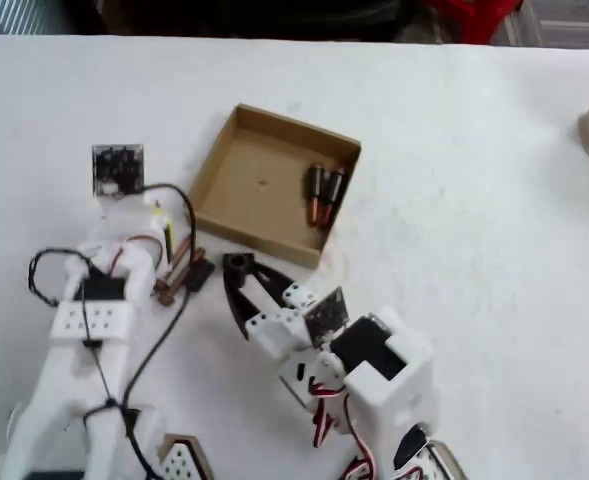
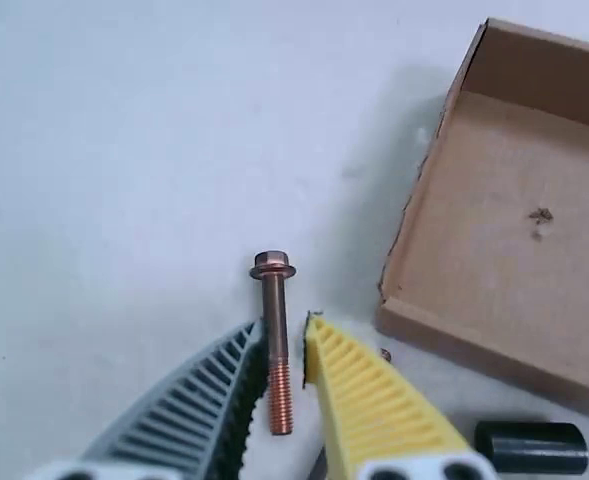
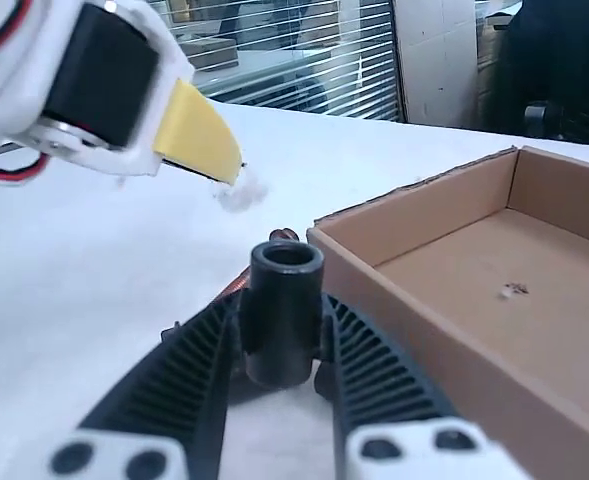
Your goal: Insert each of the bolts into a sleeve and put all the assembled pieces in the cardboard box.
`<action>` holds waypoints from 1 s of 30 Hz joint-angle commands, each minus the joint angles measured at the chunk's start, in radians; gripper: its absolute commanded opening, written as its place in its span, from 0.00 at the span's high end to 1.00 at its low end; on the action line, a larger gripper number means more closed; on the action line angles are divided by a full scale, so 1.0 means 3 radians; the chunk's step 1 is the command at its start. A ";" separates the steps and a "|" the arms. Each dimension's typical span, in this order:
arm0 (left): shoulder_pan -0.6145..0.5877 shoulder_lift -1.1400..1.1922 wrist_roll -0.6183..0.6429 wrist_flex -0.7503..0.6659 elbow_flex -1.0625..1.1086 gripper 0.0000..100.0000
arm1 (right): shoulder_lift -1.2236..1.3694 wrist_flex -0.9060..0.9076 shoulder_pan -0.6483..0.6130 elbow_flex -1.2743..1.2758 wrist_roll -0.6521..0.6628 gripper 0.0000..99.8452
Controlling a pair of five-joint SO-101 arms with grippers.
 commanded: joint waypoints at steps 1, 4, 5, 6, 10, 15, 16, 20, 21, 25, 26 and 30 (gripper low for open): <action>-0.0105 0.0729 0.0036 0.0061 -0.0655 0.91 | -0.0008 0.0008 -0.0028 0.0005 0.0051 0.98; -0.0151 0.1077 0.0036 0.0179 -0.0926 0.91 | -0.0008 0.0008 -0.0028 0.0005 0.0051 0.98; -0.0151 0.1179 0.0036 0.0276 -0.1028 0.91 | -0.0008 0.0008 -0.0028 0.0000 0.0051 0.98; -0.0151 0.1266 0.0036 0.0368 -0.1120 0.91 | -0.0008 0.0008 -0.0028 0.0000 0.0051 0.98; -0.0151 0.1629 0.0036 0.0624 -0.1437 0.91 | -0.0008 0.0008 -0.0028 0.0000 0.0051 0.98; -0.0151 0.2156 0.0036 0.0849 -0.1887 0.91 | -0.0008 0.0008 -0.0028 0.0000 0.0051 0.98; -0.0151 0.2263 0.0036 0.0895 -0.1990 0.91 | -0.0008 0.0008 -0.0028 0.0000 0.0051 0.98; -0.0151 0.2631 0.0036 0.1013 -0.2348 0.91 | -0.0008 0.0008 -0.0028 0.0000 0.0051 0.98; -0.0151 0.2713 0.0036 0.1054 -0.2429 0.91 | -0.0008 0.0008 -0.0028 0.0005 0.0051 0.98; -0.0151 0.2938 0.0041 0.1227 -0.2741 0.91 | -0.0008 0.0008 -0.0028 0.0005 0.0051 0.98; -0.0151 0.2989 0.0041 0.1268 -0.2808 0.91 | -0.0008 0.0008 -0.0028 0.0005 0.0051 0.98; -0.0151 0.3199 0.0164 0.1488 -0.3099 0.91 | -0.0008 0.0008 -0.0028 0.0005 0.0051 0.98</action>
